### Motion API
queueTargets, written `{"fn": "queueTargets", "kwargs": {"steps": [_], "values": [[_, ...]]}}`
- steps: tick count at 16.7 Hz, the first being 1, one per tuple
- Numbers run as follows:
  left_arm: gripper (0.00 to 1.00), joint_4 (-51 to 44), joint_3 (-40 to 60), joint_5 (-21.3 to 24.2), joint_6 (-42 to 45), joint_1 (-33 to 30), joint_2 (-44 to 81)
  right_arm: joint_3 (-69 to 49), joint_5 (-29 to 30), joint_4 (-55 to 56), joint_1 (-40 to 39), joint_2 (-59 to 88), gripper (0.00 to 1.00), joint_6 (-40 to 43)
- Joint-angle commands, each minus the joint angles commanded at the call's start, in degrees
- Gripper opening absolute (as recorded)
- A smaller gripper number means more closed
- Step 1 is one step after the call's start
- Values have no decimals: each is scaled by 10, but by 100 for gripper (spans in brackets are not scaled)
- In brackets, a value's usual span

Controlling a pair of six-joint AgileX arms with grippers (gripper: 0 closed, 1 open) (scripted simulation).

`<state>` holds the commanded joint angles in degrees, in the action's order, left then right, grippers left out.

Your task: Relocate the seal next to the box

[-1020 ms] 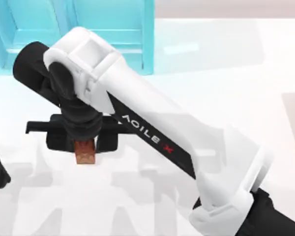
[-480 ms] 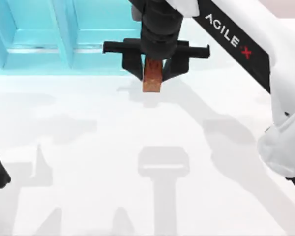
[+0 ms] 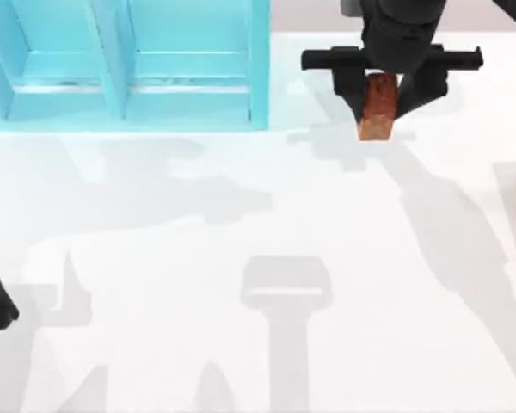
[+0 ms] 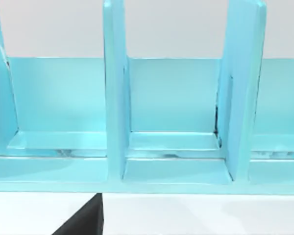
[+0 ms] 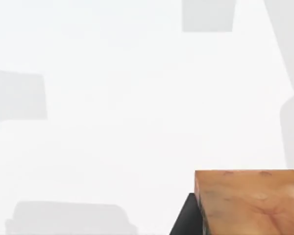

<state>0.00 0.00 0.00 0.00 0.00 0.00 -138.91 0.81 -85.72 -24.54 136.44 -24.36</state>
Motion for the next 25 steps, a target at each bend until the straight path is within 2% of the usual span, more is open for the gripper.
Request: {"fn": "queueTargets", "kwargs": {"steps": [7,10,17,25], "values": [[100,0,0,0,0,0,0,246,1,75,161,-158,0,138],[100,0,0,0,0,0,0,305,-11,98,204,-204,0,193],[100,0,0,0,0,0,0,314,-15,102,209,-210,0,201],[100,0,0,0,0,0,0,368,-15,161,209,-209,0,200]]}}
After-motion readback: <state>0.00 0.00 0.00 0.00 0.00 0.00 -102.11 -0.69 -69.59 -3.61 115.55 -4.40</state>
